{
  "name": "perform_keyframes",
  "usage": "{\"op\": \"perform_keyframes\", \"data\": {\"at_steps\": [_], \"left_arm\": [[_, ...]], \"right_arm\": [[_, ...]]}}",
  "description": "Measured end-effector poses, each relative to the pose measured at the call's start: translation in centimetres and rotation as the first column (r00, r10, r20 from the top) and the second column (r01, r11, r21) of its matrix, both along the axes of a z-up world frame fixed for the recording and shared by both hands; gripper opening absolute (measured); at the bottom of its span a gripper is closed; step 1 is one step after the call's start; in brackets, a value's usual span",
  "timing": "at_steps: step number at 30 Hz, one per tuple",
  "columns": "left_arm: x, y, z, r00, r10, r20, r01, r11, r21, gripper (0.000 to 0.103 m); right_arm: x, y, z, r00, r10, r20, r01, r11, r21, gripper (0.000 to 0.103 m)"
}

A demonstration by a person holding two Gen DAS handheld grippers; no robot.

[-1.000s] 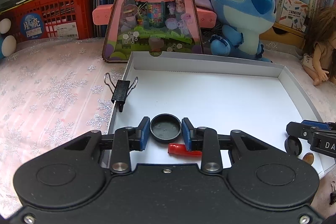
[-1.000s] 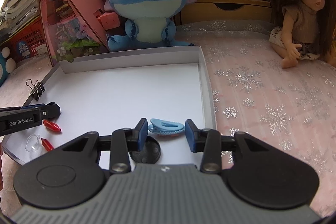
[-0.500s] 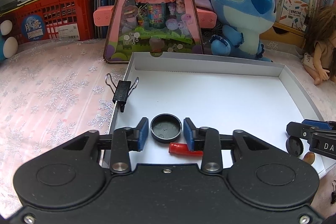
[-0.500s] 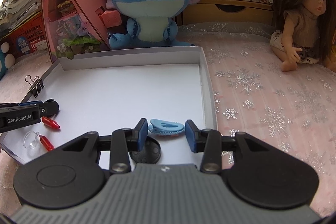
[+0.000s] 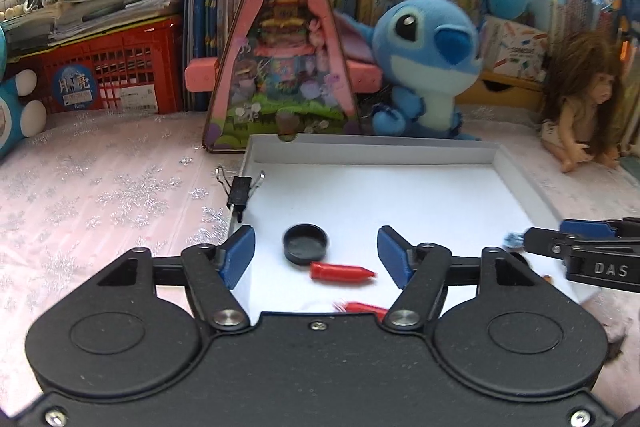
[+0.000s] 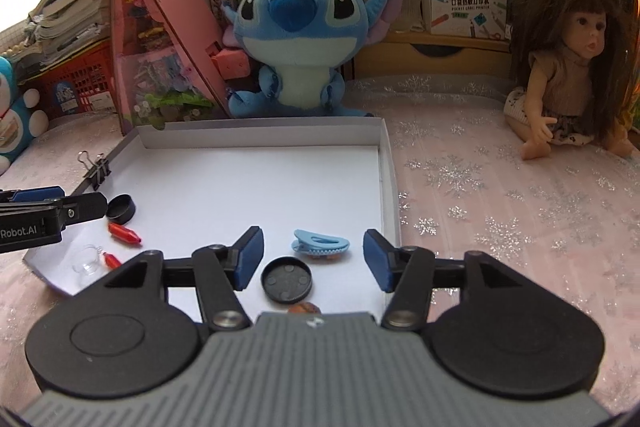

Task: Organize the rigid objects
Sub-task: 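Open the left gripper to drop the lid while the right gripper releases the clip, then withdraw both tools toward another black lid and another blue clip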

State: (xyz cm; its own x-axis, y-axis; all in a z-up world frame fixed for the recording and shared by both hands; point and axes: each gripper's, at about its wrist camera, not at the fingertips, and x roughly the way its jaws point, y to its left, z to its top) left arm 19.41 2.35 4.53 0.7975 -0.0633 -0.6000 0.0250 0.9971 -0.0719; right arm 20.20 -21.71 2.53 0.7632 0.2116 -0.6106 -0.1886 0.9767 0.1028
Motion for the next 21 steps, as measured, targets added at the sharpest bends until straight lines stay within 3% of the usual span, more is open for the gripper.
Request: {"op": "perform_keyframes", "data": {"at_steps": [12, 21], "left_arm": [[-9.7, -2.2, -0.4, 0.987, -0.136, 0.080, 0.131, 0.989, 0.063, 0.071], [-15.8, -2.3, -2.3, 0.979, -0.187, 0.085, 0.180, 0.980, 0.084, 0.072]], "right_arm": [[-9.0, 0.0, 0.8, 0.975, 0.145, 0.170, -0.135, 0.989, -0.067, 0.084], [-14.4, -1.0, -1.5, 0.966, 0.194, 0.169, -0.181, 0.980, -0.086, 0.085]]}}
